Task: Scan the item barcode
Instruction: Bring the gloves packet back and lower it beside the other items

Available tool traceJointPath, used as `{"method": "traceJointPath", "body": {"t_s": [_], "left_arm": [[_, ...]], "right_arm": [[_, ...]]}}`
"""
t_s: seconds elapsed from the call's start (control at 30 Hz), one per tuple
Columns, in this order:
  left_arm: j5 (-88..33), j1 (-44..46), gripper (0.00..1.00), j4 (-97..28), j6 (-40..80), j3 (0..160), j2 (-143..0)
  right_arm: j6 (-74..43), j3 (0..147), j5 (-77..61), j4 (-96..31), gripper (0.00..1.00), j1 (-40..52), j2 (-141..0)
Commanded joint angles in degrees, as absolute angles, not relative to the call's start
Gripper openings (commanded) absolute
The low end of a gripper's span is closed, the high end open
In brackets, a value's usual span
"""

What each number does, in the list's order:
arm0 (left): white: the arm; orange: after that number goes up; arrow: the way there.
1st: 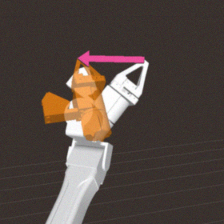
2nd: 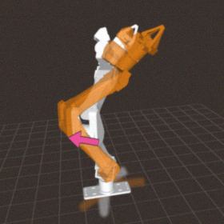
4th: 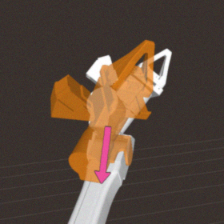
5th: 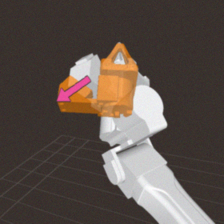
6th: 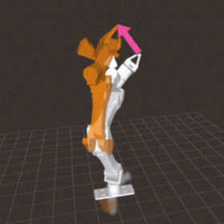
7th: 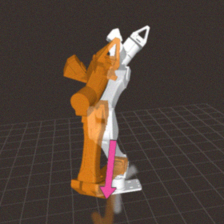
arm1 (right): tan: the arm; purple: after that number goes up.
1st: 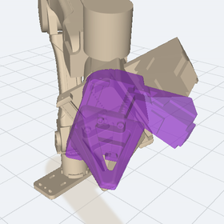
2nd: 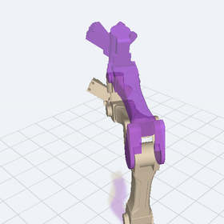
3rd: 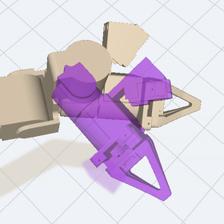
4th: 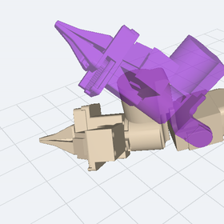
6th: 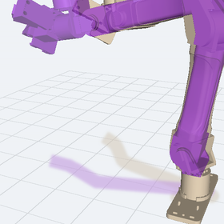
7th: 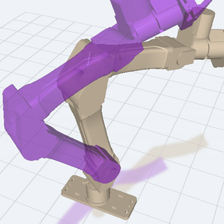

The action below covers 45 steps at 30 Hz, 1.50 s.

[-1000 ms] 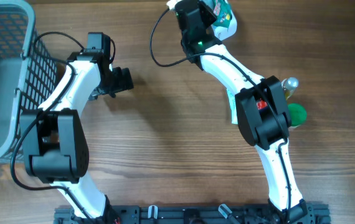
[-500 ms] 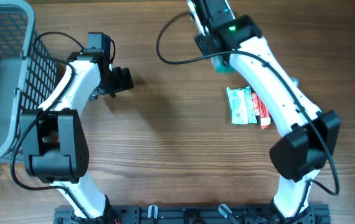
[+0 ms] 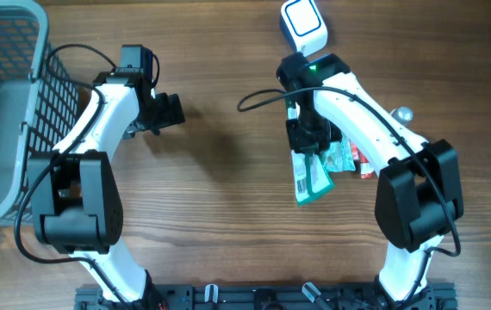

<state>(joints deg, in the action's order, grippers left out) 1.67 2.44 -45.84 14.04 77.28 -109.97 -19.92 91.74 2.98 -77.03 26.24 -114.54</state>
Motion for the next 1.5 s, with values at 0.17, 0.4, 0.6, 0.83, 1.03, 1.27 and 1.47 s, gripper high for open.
{"method": "traceJointPath", "body": {"t_s": [0.17, 0.4, 0.6, 0.83, 1.03, 1.27, 1.47], "left_arm": [[2.02, 2.50, 1.00, -45.69, 14.15, 77.91, -109.19], [2.02, 2.50, 1.00, -45.69, 14.15, 77.91, -109.19], [2.02, 2.50, 1.00, -45.69, 14.15, 77.91, -109.19], [2.02, 2.50, 1.00, -45.69, 14.15, 77.91, -109.19], [2.02, 2.50, 1.00, -45.69, 14.15, 77.91, -109.19], [2.02, 2.50, 1.00, -45.69, 14.15, 77.91, -109.19], [2.02, 2.50, 1.00, -45.69, 14.15, 77.91, -109.19]], "right_arm": [[-25.52, 88.47, 12.29, -74.30, 0.50, 26.15, -114.96], [-25.54, 88.47, 13.72, -72.60, 0.74, 26.15, -114.96], [-25.52, 88.47, 13.61, -70.70, 1.00, 26.15, -114.96], [-25.50, 88.47, 13.50, -54.74, 1.00, 26.17, -114.96], [-25.52, 88.47, 13.50, -34.30, 1.00, 26.17, -114.96], [-25.52, 88.47, 13.50, -24.45, 1.00, 26.17, -114.96], [-25.54, 88.47, 13.47, -24.43, 1.00, 26.15, -114.96]]}}
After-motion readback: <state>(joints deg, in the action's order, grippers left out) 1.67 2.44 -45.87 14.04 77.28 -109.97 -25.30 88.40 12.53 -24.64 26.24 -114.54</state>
